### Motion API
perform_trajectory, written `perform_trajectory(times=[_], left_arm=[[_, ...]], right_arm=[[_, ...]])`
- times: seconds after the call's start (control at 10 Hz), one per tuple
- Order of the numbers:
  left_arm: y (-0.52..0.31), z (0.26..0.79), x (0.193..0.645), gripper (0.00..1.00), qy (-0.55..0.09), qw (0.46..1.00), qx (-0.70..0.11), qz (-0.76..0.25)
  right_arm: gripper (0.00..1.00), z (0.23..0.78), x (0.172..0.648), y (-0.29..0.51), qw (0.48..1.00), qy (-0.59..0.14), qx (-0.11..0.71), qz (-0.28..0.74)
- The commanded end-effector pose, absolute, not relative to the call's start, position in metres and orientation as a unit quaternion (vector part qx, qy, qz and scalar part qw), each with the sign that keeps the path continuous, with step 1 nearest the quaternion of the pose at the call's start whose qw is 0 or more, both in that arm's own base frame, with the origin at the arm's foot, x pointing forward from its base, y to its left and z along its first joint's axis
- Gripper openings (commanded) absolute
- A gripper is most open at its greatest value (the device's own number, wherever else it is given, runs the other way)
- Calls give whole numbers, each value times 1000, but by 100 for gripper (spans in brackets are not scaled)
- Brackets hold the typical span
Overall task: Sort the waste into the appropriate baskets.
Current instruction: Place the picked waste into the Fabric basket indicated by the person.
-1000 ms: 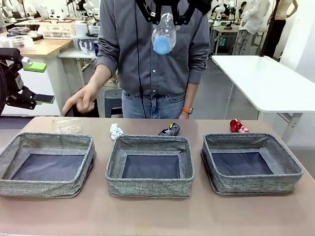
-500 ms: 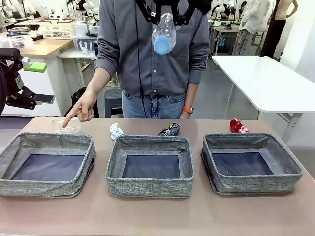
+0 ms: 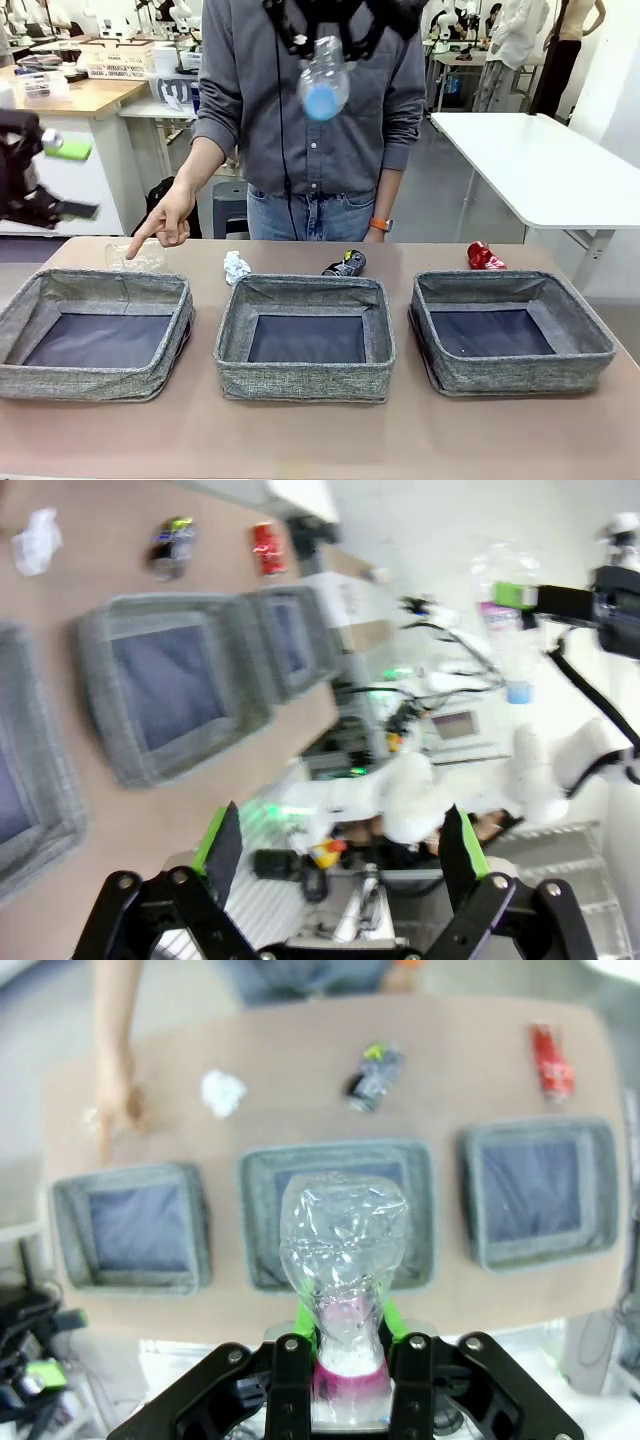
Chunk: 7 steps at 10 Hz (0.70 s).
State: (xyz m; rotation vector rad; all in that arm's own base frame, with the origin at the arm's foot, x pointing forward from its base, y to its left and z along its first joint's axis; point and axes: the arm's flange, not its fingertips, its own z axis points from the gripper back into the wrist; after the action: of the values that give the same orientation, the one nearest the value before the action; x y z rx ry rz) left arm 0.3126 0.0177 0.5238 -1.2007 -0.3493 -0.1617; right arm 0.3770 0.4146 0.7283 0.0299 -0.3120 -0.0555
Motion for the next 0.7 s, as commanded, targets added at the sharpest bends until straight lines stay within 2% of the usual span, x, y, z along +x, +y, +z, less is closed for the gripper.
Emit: perform_trajectory(times=[0.0,0.1,0.2,0.3,0.5,0.6], left_arm=[[82,515,290,100,-203,883,-424,11],[120,517,272,100,-219,899,-374,64],[152,521,249,100,-218,897,-373,95],[174,518,228,100,-202,904,-359,113],[190,502,199,100,-125,913,-384,58],[192,500,197,100,-144,903,-402,47]], right_arm=[[25,676,396,472,978,-127,104,129],[25,657,401,502,970,-123,134,158],[25,638,402,538,954,-105,185,210],[25,616,397,580,940,-100,204,254],[25,568,406,646,951,-81,208,215],[25,568,406,657,963,-36,218,155]])
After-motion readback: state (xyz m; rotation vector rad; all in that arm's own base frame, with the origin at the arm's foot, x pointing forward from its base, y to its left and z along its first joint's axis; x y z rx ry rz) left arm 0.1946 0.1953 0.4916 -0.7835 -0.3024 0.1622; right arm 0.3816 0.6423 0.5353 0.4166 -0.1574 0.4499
